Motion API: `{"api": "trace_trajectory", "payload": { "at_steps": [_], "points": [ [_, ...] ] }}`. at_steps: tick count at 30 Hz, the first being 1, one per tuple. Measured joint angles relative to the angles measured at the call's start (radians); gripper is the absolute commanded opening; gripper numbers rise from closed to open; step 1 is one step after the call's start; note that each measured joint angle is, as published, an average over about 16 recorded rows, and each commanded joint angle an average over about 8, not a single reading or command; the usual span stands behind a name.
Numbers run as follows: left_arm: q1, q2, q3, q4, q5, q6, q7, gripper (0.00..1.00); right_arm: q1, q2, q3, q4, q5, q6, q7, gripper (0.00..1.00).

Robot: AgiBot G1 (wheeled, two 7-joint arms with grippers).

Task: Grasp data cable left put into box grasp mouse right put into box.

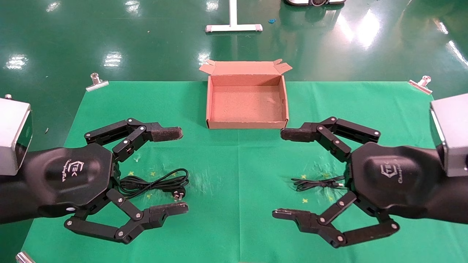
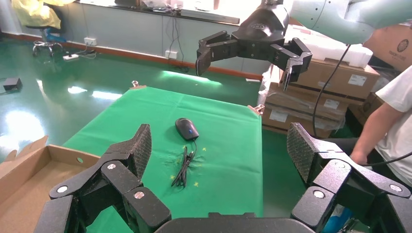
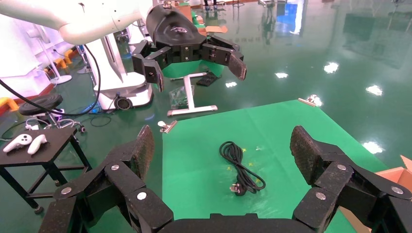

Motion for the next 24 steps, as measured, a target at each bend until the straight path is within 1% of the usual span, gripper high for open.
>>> {"api": "trace_trajectory", "payload": {
  "at_steps": [13, 17, 21, 24],
  "points": [
    [0.000, 0.000, 0.000, 0.000, 0.000, 0.000, 0.000, 1.00, 0.000, 0.000, 0.000, 0.000, 0.000, 0.000, 0.000, 1.00],
    [0.001, 0.000, 0.002, 0.000, 0.002, 0.001, -0.002, 1.00, -0.002, 0.007, -0.003, 0.005, -0.023, 0.006, -0.010, 1.00],
    [-0.009, -0.007, 0.020, -0.012, 0.047, 0.000, -0.013, 1.00, -0.014, 0.021, -0.009, 0.020, -0.076, 0.029, -0.034, 1.00],
    [-0.031, -0.014, 0.049, -0.025, 0.122, -0.001, -0.030, 1.00, -0.027, 0.034, -0.014, 0.033, -0.124, 0.056, -0.054, 1.00]
  ]
}}
